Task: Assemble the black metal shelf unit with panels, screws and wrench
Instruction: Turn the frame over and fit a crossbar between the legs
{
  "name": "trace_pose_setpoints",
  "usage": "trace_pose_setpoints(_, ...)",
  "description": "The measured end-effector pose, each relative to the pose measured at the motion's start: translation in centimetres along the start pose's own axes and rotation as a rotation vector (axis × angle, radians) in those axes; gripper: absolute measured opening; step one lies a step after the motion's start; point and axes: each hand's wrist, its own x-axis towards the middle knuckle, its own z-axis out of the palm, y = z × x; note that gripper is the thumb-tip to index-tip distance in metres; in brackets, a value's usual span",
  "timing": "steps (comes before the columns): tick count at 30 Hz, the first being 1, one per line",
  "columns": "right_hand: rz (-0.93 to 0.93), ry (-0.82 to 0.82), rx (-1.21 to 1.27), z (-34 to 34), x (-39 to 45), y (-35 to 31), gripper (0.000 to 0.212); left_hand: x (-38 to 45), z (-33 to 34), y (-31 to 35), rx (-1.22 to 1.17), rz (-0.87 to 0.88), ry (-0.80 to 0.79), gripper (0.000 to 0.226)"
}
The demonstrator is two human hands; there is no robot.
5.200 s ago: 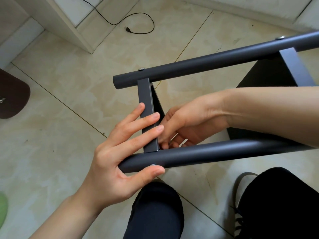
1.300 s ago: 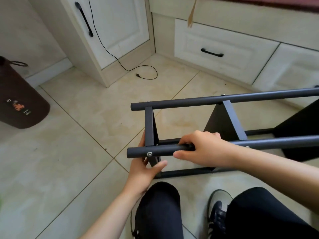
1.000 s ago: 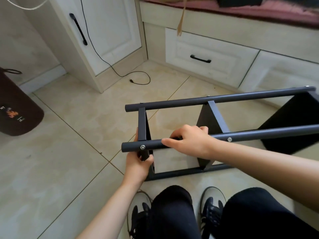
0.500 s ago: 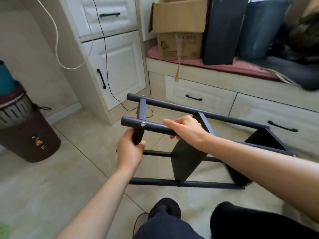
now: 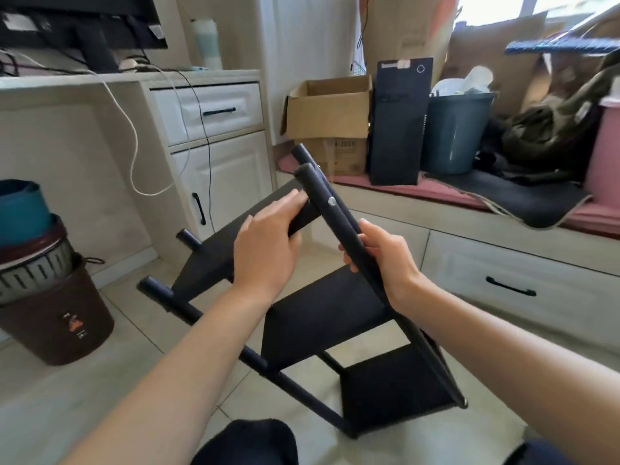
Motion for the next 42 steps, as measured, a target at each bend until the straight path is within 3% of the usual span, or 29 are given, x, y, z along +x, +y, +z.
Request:
trace_pose_setpoints(5,-0.069,0.131,0.104,-3.7,-1.7,1.1,0.04,-0.4,2.8,4.1,0.089,0.09,0.048,0.053)
trace_pose_setpoints(11,-0.117,0.223,0.166,-8.1,-2.9,1.8,0.038,-1.4,4.9,4.5,0.172,0.205,0.056,0.049)
trace_pose_setpoints(19,-0.079,0.35,-0.112,-11.8,-4.4,2.4,0.05,-1.8,7.9,7.7,0.234,0.32,0.131,0.047)
trace_pose_setpoints(26,0.011,0.428,0.025,-17.1,-7.3,3.1,0.042,-2.2,12.3,12.3,0.243,0.51,0.204,0.045)
trace_pose_setpoints(30,0.043,0.447,0.186,-19.6,-9.4,3.1,0.052,-2.7,14.3,14.5,0.202,0.565,0.217,0.046)
trace_pose_setpoints(42,-0.021,0.54,0.306,-25.9,-14.6,3.3,0.052,-4.9,18.2,21.0,0.087,0.699,0.221,0.036)
